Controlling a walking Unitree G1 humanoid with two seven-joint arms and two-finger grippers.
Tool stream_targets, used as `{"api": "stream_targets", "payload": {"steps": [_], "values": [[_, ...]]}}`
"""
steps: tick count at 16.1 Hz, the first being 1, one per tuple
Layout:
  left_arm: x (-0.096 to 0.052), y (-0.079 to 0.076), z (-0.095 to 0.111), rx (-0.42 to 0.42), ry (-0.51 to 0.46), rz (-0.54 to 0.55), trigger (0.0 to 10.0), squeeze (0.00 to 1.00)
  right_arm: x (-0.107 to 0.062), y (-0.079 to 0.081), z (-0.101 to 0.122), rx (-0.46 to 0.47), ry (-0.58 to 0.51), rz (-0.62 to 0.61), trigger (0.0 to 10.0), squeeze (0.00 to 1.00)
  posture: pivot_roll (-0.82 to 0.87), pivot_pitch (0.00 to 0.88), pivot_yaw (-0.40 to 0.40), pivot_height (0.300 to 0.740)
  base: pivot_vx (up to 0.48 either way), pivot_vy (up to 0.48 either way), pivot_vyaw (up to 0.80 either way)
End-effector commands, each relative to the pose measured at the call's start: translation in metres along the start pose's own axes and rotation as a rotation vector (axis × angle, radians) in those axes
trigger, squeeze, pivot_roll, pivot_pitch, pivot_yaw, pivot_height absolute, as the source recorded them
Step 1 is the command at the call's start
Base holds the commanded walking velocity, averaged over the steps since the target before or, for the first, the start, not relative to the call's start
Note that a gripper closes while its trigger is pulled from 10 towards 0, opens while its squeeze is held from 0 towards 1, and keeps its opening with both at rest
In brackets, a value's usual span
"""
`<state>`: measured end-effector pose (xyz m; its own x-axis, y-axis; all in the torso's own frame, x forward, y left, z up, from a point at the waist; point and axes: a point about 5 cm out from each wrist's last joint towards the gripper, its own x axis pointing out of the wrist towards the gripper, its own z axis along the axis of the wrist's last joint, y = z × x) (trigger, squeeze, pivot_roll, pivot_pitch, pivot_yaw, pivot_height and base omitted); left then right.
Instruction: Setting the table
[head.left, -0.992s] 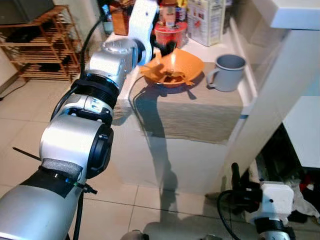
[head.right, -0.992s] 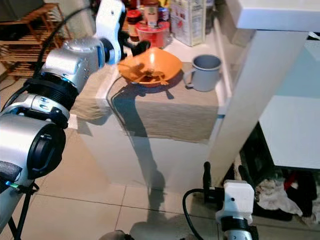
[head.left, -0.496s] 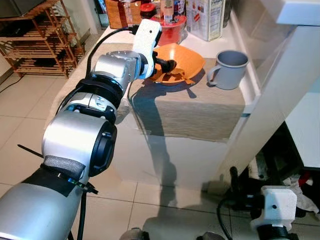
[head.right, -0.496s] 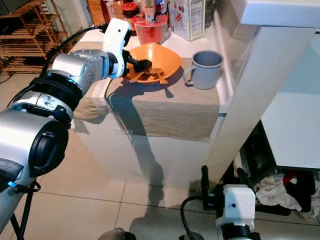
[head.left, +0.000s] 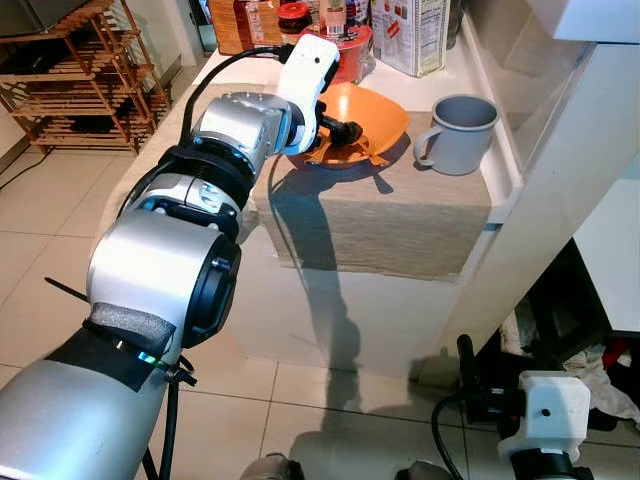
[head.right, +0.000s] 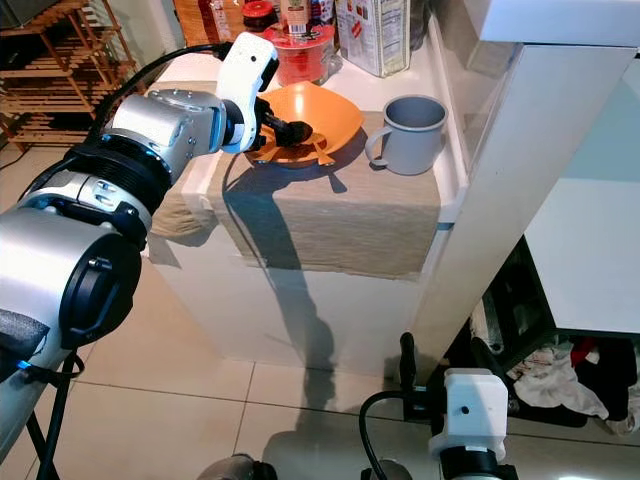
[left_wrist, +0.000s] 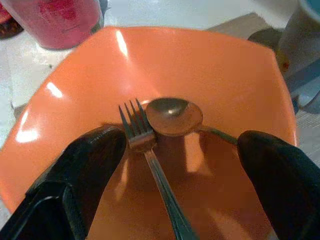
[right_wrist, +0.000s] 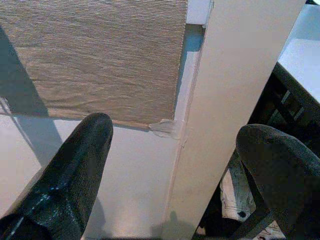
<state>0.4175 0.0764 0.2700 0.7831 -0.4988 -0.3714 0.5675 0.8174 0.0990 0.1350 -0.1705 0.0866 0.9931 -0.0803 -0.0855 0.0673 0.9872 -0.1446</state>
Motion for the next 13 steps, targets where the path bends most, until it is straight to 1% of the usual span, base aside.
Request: {"api": "stream_targets", "payload": {"steps": [1, 7, 9, 10, 13], "values": [[-0.002, 0.003, 0.004, 0.038, 0.026, 0.020, 10.0, 0.00, 0.000, 0.004, 0.004, 0.003, -0.004, 0.003, 10.0, 0.00, -0.12, 0.074, 0.121, 0.718, 0.000, 0.000, 0.00], [-0.002, 0.003, 0.000, 0.034, 0.039, 0.030, 10.0, 0.00, 0.001, 0.007, 0.002, 0.009, 0.000, 0.001, 10.0, 0.00, -0.12, 0.075, 0.128, 0.718, 0.000, 0.000, 0.00], [-0.001, 0.004, -0.005, 0.042, 0.070, 0.044, 10.0, 0.00, 0.001, 0.008, 0.002, 0.012, 0.002, 0.001, 10.0, 0.00, -0.12, 0.077, 0.129, 0.718, 0.000, 0.000, 0.00], [0.000, 0.003, -0.007, 0.032, 0.076, 0.042, 10.0, 0.00, 0.002, 0.009, 0.002, 0.013, 0.001, 0.002, 10.0, 0.00, -0.12, 0.077, 0.129, 0.718, 0.000, 0.000, 0.00], [0.000, 0.004, -0.008, 0.036, 0.074, 0.049, 10.0, 0.00, 0.001, 0.010, 0.002, 0.012, 0.004, 0.002, 10.0, 0.00, -0.12, 0.078, 0.132, 0.718, 0.000, 0.000, 0.00]]}}
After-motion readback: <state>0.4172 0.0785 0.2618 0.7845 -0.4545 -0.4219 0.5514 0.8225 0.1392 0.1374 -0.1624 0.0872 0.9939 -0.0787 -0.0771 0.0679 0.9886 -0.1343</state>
